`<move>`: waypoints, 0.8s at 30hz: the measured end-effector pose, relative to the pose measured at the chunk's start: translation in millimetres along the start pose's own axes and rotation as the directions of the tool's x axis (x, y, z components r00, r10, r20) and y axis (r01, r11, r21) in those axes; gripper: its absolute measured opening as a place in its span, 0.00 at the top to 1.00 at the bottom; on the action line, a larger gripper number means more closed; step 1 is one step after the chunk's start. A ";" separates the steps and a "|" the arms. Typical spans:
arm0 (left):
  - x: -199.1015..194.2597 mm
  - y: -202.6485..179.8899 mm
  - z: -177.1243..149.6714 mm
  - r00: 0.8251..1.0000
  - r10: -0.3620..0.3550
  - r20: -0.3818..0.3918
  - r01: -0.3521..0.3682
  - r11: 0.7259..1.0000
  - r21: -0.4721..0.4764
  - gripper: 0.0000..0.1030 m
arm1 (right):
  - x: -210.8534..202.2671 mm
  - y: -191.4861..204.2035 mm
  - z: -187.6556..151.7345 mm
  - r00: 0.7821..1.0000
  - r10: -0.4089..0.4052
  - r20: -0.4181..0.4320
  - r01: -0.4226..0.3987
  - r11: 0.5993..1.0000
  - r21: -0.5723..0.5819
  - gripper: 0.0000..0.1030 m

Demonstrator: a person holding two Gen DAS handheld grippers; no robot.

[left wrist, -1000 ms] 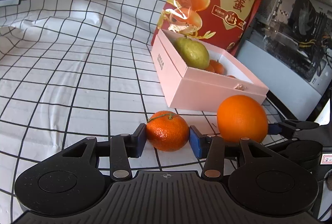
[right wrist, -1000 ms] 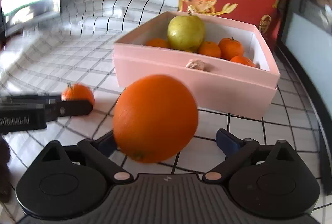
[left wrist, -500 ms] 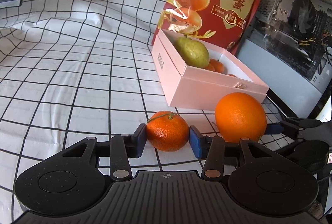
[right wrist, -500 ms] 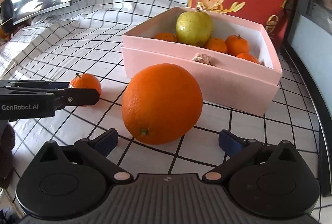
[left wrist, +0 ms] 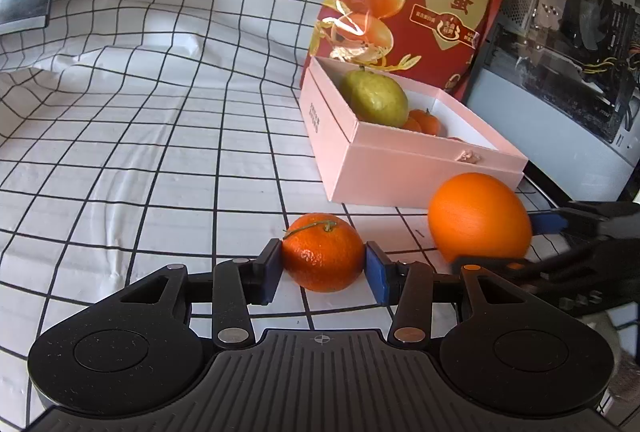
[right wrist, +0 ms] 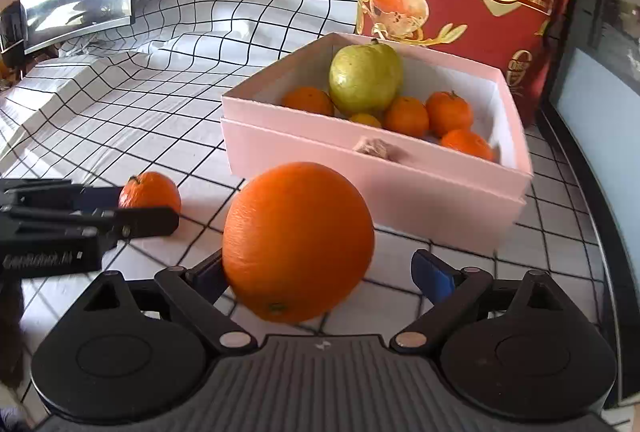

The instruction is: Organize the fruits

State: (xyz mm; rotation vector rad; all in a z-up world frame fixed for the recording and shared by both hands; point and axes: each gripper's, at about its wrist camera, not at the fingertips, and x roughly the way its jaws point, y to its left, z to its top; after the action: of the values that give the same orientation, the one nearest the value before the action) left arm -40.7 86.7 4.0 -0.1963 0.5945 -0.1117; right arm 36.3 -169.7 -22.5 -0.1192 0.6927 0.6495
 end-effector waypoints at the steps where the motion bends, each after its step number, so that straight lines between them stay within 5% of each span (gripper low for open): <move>1: 0.0 0.0 0.0 1.000 0.000 0.000 0.000 1.000 0.000 0.52 | -5.3 -1.9 -3.5 1.000 -0.003 0.006 0.003 1.000 -0.004 0.09; 7: -0.1 0.4 0.1 1.000 0.000 0.000 0.000 1.000 0.000 0.52 | -30.6 -4.4 -22.4 0.998 -0.056 0.038 0.058 0.998 -0.039 0.09; 13: -0.4 1.3 0.0 1.000 -0.003 0.001 0.003 1.000 -0.003 0.52 | -24.1 -5.4 -19.4 0.999 0.023 0.045 -0.023 1.000 0.006 0.09; 24: -0.5 0.8 0.1 1.000 -0.006 0.005 0.006 1.000 -0.016 0.52 | 2.6 8.5 1.0 0.997 0.014 0.080 -0.015 1.000 0.007 0.15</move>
State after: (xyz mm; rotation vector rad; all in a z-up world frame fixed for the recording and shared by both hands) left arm -41.1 87.6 4.2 -0.2138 0.5903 -0.1118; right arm 33.3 -161.3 -22.4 -0.0805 0.6190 0.6620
